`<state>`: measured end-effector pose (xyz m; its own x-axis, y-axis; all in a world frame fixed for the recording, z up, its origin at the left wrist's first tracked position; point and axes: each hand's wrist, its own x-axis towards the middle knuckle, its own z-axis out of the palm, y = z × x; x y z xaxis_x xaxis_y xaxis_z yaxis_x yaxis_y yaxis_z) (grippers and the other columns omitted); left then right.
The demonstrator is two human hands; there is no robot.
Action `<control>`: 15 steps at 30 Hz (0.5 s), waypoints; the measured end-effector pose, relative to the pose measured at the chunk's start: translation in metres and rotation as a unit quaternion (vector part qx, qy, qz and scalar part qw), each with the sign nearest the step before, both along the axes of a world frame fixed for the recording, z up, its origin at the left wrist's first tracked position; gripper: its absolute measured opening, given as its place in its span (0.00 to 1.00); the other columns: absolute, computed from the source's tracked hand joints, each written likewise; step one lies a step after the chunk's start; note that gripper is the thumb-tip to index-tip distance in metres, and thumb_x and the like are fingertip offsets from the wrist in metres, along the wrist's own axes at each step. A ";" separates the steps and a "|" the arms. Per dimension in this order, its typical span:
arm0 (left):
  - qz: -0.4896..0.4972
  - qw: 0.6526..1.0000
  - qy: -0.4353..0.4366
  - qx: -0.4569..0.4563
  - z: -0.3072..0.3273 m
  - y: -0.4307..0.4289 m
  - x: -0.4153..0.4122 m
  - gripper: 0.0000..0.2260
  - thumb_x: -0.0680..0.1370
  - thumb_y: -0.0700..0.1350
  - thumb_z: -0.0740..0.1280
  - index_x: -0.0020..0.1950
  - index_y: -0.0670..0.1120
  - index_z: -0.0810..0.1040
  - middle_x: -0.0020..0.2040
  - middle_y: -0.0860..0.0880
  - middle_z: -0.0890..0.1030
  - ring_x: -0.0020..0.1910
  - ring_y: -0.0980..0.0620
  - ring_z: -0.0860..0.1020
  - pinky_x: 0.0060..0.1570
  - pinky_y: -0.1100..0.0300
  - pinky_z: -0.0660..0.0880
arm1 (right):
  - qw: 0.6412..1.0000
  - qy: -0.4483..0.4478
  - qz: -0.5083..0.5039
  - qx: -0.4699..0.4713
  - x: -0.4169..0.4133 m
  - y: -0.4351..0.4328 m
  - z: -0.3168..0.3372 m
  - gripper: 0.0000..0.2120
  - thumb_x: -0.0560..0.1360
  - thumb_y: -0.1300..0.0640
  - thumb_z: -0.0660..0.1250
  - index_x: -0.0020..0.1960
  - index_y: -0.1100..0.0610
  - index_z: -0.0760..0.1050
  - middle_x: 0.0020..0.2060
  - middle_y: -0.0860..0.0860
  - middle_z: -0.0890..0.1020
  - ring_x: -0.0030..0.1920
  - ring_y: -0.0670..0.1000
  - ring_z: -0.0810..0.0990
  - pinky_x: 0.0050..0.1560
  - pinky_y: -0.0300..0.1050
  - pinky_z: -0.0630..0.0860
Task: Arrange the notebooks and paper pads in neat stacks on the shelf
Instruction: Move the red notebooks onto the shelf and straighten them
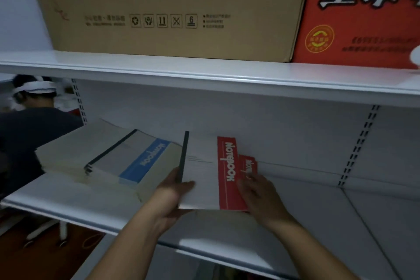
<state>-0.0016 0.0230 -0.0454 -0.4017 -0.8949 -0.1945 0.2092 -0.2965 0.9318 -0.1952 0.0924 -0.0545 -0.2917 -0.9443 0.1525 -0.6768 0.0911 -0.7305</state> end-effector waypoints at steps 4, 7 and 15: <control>0.003 0.999 0.023 -0.025 -0.006 -0.008 0.017 0.24 0.75 0.31 0.63 0.68 0.50 0.69 0.61 0.43 0.79 0.59 0.37 0.77 0.50 0.40 0.78 | 0.979 -0.002 -0.137 0.149 -0.012 -0.011 -0.020 0.31 0.73 0.35 0.57 0.68 0.55 0.67 0.65 0.58 0.71 0.62 0.57 0.74 0.55 0.48 0.75; 0.025 0.998 0.019 -0.046 -0.009 -0.010 0.032 0.24 0.75 0.31 0.62 0.67 0.51 0.70 0.60 0.43 0.79 0.59 0.38 0.76 0.51 0.38 0.77 | 0.979 -0.044 -0.133 0.149 -0.028 0.000 -0.019 0.18 0.77 0.44 0.58 0.43 0.56 0.79 0.35 0.52 0.82 0.36 0.50 0.81 0.32 0.38 0.70; 0.027 0.998 -0.025 -0.051 -0.014 -0.002 0.026 0.19 0.77 0.39 0.66 0.66 0.53 0.70 0.57 0.48 0.81 0.56 0.44 0.79 0.50 0.44 0.78 | 0.930 -0.347 -0.119 -0.008 -0.003 0.022 0.009 0.08 0.78 0.59 0.61 0.47 0.57 0.79 0.27 0.47 0.80 0.20 0.42 0.74 0.22 0.31 0.66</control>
<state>0.0240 0.0207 -0.0593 -0.3449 -0.9310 -0.1195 0.1751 -0.1889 0.9663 -0.1985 0.1141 -0.0450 -0.5249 -0.8401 -0.1371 -0.0047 0.1640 -0.9865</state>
